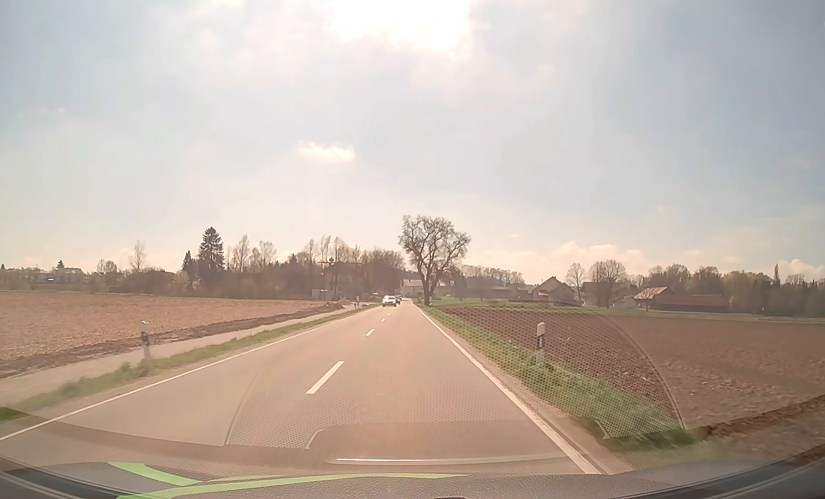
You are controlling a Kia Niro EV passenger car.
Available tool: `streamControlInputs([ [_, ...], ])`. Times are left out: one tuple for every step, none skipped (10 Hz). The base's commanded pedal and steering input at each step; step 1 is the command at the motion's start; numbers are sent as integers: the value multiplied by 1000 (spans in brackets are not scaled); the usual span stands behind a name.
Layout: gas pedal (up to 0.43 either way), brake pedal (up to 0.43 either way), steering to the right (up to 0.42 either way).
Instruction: Follow the waypoints while adhering to traffic rules and regulations
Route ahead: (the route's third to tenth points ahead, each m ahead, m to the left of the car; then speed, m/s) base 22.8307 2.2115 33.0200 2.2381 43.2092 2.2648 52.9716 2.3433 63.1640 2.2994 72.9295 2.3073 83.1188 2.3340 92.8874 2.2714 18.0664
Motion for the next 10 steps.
streamControlInputs([
  [79, 0, 1],
  [87, 0, 0],
  [87, 0, 0],
  [87, 0, 0],
  [87, 0, 0],
  [59, 0, 1],
  [0, 0, 0],
  [0, 0, 0],
  [0, 0, 0],
  [0, 0, 0],
])
